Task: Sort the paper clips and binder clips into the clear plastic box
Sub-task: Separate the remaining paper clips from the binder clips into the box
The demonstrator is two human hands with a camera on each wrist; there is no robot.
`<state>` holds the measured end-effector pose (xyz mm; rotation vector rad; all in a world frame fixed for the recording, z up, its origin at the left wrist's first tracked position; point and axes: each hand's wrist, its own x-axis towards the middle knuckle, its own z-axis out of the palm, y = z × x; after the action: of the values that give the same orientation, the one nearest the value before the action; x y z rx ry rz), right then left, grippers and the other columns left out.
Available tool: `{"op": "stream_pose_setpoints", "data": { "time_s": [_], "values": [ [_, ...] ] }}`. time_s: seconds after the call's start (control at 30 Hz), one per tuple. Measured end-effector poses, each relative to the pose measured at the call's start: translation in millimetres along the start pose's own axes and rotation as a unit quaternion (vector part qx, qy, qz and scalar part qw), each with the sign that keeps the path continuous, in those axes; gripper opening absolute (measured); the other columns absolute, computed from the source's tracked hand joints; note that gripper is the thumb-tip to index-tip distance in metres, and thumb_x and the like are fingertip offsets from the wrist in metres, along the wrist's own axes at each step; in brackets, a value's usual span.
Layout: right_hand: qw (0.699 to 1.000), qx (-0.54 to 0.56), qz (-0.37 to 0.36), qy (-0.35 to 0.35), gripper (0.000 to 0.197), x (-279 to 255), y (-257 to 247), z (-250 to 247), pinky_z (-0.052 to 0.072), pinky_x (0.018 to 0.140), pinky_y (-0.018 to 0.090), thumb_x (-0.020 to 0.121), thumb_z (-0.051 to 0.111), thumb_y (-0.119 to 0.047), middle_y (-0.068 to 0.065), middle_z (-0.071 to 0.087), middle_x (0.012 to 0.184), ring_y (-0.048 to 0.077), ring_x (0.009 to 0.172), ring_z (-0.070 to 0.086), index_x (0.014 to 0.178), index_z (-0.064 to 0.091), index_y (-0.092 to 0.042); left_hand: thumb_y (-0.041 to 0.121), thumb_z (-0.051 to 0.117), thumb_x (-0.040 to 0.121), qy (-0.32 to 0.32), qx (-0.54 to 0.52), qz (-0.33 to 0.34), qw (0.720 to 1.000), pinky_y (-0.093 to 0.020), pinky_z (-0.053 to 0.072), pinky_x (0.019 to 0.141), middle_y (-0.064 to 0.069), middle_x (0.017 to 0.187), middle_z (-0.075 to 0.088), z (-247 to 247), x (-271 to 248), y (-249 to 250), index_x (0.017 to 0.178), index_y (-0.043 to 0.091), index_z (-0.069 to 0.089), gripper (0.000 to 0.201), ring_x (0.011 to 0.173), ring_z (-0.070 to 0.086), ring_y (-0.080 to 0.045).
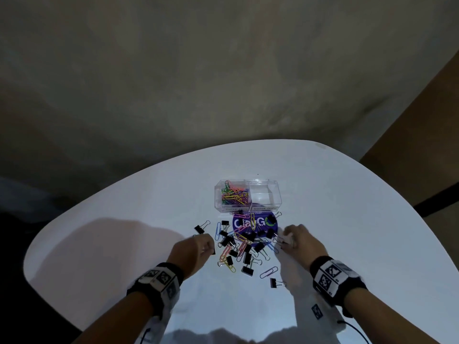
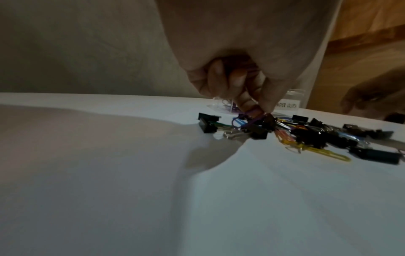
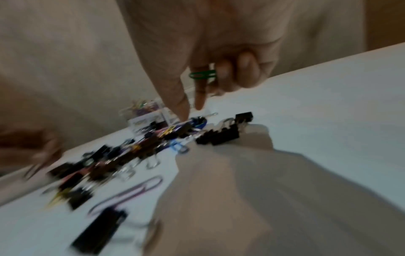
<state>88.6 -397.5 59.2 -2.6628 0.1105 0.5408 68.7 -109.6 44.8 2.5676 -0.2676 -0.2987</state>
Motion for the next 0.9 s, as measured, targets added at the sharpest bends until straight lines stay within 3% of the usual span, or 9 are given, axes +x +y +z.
{"op": "stream_pose_setpoints", "data": {
  "time_s": [0.1,0.17,0.27,0.4,0.47,0.57,0.7,0.77,0.9],
  "values": [
    [0.977,-0.113,-0.138,-0.116,0.028,-14,-12,15,0.045,0.082,0.029,0.085,0.056,-0.028,-0.002,0.048,0.114,0.021,0.106,0.058,0.112,0.056,-0.021,0.019,0.042,0.094,-0.012,-0.071,-0.039,0.997,-0.019,0.038,0.078,0.003,0.101,0.064,3,5,0,0.108,0.02,0.062,0.025,0.094,0.06,-0.017],
    [0.956,-0.168,-0.188,-0.153,0.025,-16,-17,23,0.046,0.086,0.03,0.086,0.052,-0.022,0.0,0.05,0.126,0.023,0.108,0.058,0.111,0.057,-0.019,0.022,0.032,0.091,-0.038,-0.123,-0.053,0.99,-0.024,0.039,0.083,-0.002,0.097,0.06,6,8,2,0.09,0.026,0.063,0.031,0.096,0.059,-0.021],
    [0.953,-0.184,-0.193,-0.147,0.02,-10,-18,28,0.047,0.083,0.032,0.089,0.05,-0.022,0.005,0.053,0.12,0.027,0.103,0.059,0.104,0.058,-0.013,0.011,0.031,0.097,-0.067,-0.158,-0.071,0.983,-0.022,0.037,0.069,0.003,0.072,0.047,7,13,9,0.068,0.035,0.044,0.039,0.064,0.049,-0.011],
    [0.989,0.083,-0.086,-0.09,0.026,-3,-7,23,0.041,0.062,0.023,0.087,0.048,-0.01,-0.003,0.055,0.068,0.023,0.07,0.055,0.067,0.042,-0.025,0.013,0.032,0.097,-0.103,-0.238,-0.113,0.959,-0.019,0.034,0.054,0.001,0.065,0.043,4,17,16,0.069,0.025,0.046,0.034,0.049,0.041,-0.007],
    [0.951,0.309,-0.001,-0.028,0.031,-5,0,13,0.04,0.045,0.014,0.087,0.042,0.008,-0.005,0.056,0.053,0.016,0.05,0.051,0.07,0.041,-0.018,0.012,0.034,0.097,-0.093,-0.186,-0.139,0.968,-0.026,0.037,0.064,0.0,0.067,0.05,4,22,20,0.073,0.023,0.051,0.032,0.062,0.049,-0.016],
    [0.914,0.403,0.051,0.019,0.026,-3,7,3,0.037,0.036,0.013,0.092,0.035,0.008,0.006,0.056,0.061,0.007,0.036,0.05,0.083,0.047,-0.013,0.042,0.042,0.093,-0.099,0.002,-0.148,0.984,-0.031,0.046,0.085,-0.009,0.093,0.068,1,24,35,0.089,0.014,0.059,0.033,0.094,0.061,-0.028],
    [0.971,0.238,0.033,-0.011,0.015,6,-4,20,0.04,0.065,0.023,0.09,0.052,-0.011,0.0,0.059,0.077,0.02,0.079,0.06,0.077,0.054,-0.018,0.045,0.051,0.088,-0.121,0.138,-0.129,0.975,-0.03,0.046,0.092,-0.006,0.117,0.065,13,28,45,0.108,0.014,0.057,0.038,0.112,0.059,-0.024],
    [0.993,0.106,0.024,-0.037,0.011,7,-17,26,0.04,0.074,0.025,0.087,0.057,-0.02,0.007,0.066,0.097,0.025,0.097,0.061,0.095,0.06,-0.013,0.041,0.051,0.088,-0.13,0.149,-0.139,0.97,-0.031,0.047,0.091,-0.006,0.117,0.066,19,32,49,0.113,0.014,0.057,0.037,0.112,0.06,-0.025],
    [0.997,-0.002,0.03,-0.071,0.005,13,-34,23,0.037,0.072,0.027,0.086,0.05,-0.014,0.013,0.062,0.102,0.029,0.103,0.06,0.09,0.052,-0.013,0.03,0.051,0.09,-0.161,0.135,-0.131,0.969,-0.035,0.049,0.09,-0.008,0.115,0.067,20,37,52,0.11,0.012,0.058,0.028,0.11,0.06,-0.027]
  ]
}}
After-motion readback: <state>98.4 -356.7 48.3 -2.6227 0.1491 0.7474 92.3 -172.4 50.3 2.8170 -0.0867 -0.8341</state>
